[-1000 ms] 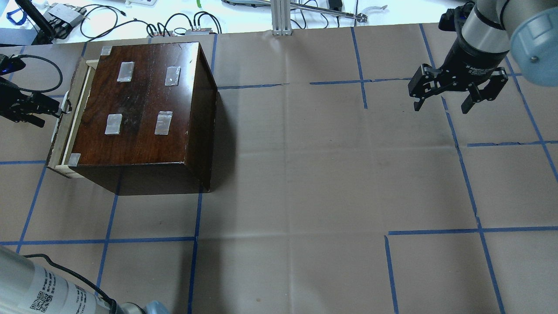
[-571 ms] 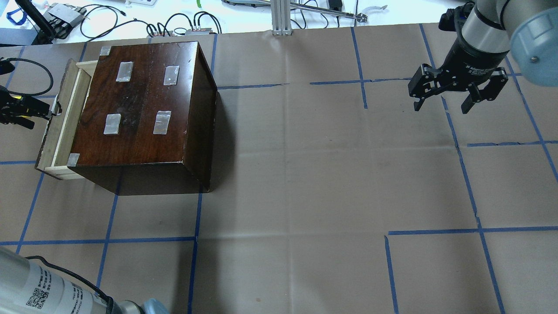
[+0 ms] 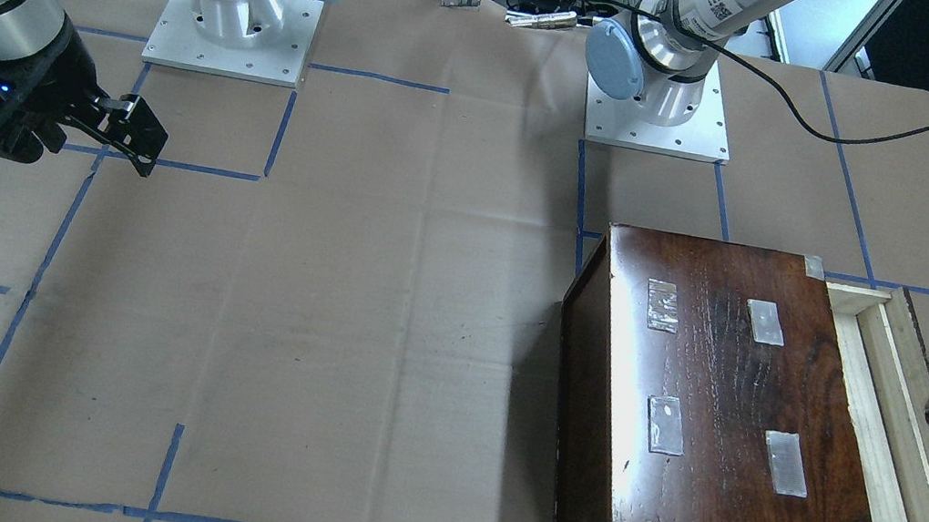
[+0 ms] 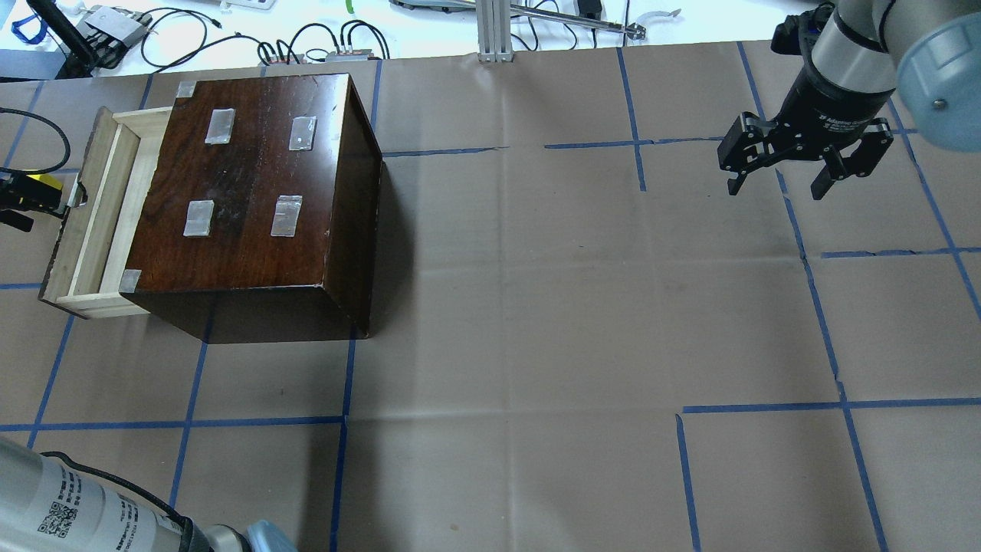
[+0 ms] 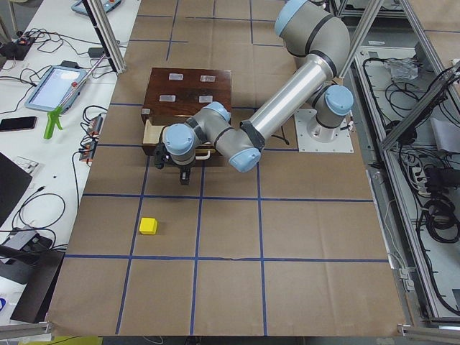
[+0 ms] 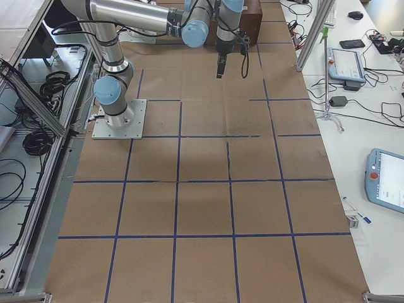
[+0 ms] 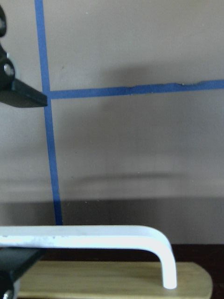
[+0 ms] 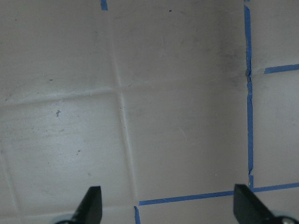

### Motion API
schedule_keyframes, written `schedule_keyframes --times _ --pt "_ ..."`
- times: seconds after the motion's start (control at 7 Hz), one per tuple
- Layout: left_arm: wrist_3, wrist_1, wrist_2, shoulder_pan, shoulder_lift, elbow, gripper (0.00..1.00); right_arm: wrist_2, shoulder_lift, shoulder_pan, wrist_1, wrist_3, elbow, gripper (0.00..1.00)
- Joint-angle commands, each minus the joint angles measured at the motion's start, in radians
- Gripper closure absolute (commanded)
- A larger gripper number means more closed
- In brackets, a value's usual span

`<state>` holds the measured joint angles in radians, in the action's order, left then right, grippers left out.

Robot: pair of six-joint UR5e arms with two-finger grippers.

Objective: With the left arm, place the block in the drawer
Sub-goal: 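Pull the drawer open outward with the left gripper, then release the handle and move the left gripper over the yellow cube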

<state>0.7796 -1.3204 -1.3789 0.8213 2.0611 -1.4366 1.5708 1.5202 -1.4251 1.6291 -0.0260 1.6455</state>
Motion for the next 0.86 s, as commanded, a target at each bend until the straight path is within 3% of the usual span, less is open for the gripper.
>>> schedule_keyframes --times 0.0,0.71 --pt "0.001 0.009 -0.011 -0.002 -0.006 0.002 0.01 0.000 0.000 0.000 0.000 0.001 0.001 0.00" --pt "-0.002 0.006 -0.123 0.005 0.013 0.172 0.01 0.000 0.000 0.000 0.000 0.000 0.001 0.00"
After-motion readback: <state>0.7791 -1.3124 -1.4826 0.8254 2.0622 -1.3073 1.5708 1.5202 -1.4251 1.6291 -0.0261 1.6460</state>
